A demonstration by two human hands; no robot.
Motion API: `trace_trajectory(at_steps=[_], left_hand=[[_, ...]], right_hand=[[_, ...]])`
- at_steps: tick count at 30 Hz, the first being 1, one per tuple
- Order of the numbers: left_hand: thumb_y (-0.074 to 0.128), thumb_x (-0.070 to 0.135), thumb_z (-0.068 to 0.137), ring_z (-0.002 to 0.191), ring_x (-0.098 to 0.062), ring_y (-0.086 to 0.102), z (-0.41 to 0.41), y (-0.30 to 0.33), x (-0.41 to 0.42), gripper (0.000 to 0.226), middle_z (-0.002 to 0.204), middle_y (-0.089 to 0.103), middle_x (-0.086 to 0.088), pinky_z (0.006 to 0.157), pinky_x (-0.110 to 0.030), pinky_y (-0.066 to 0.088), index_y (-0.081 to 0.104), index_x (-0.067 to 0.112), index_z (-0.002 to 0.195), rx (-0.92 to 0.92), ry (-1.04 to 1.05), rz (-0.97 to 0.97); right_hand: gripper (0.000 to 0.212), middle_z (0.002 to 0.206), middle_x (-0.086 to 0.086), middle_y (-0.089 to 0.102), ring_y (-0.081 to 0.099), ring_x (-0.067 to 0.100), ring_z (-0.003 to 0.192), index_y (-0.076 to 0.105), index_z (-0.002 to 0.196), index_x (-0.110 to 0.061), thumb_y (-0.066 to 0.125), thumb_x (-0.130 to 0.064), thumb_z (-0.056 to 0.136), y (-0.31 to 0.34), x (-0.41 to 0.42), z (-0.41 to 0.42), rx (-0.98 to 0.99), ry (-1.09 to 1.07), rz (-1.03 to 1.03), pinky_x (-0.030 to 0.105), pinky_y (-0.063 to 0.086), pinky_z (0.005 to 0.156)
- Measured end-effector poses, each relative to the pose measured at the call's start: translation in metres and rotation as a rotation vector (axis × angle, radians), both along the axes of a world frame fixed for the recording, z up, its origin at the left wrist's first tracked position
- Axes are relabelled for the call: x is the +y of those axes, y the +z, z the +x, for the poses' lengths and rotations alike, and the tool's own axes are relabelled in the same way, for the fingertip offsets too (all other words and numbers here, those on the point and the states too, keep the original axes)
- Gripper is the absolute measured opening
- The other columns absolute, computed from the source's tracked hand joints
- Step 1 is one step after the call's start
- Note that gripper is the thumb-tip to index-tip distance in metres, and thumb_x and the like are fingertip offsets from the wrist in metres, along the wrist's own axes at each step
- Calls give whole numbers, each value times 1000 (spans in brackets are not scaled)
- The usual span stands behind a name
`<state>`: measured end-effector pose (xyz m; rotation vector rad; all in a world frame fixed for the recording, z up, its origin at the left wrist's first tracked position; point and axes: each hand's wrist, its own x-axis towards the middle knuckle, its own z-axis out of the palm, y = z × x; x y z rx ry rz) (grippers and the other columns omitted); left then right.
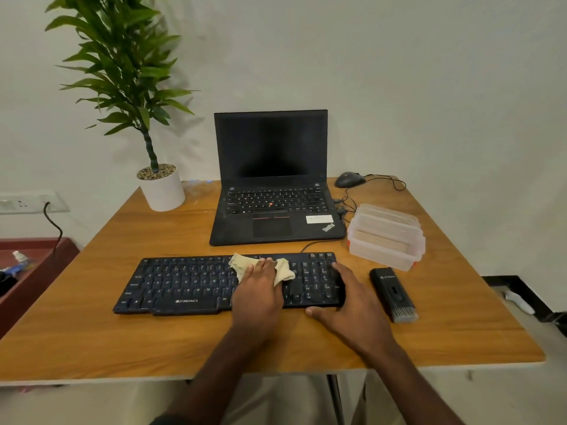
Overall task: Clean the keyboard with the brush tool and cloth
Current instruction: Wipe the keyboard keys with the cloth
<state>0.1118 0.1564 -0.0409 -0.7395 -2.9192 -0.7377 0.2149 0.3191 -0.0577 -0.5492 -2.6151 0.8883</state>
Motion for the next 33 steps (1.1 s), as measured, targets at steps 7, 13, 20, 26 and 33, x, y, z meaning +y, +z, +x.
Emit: trace_trajectory(at_steps=[7,13,20,26,33], left_hand=[[38,21,106,153,-20,16,12,4,45,54,165,23,-5,124,-31,8,23,14,157,-9,-235,-81],[42,20,105,114,-23,57,23,9,86,30,126,64,-9,104,-40,44,58,9,128,-134,-286,144],[47,31,105,98,-28,68,-11,41,61,15,104,70,-9,89,-49,57,58,25,96,-922,256,1176],[48,29,105,78,-17,66,-44,32,50,26,94,69,-5,59,-23,52,65,13,116,-307,99,915],[41,26,103,146,-22,36,-3,-15,62,49,156,42,-7,121,-35,26,39,15,151,46,-506,-16]], right_hand=[[112,145,-8,55,53,8,127,26,157,-27,87,-52,66,0,8,1,-11,34,-109,22,40,104],[122,122,-8,68,65,5,105,13,158,-34,90,-40,65,1,12,4,65,-4,-270,30,59,85],[127,148,-11,51,46,5,134,12,158,-33,94,-35,62,-3,8,0,64,4,-295,26,39,110],[112,148,-9,51,48,3,130,19,157,-32,89,-40,70,2,2,-1,50,5,-197,15,31,101],[108,126,-5,67,63,4,99,14,158,-30,84,-43,76,-1,5,-1,64,-4,-204,9,46,76]])
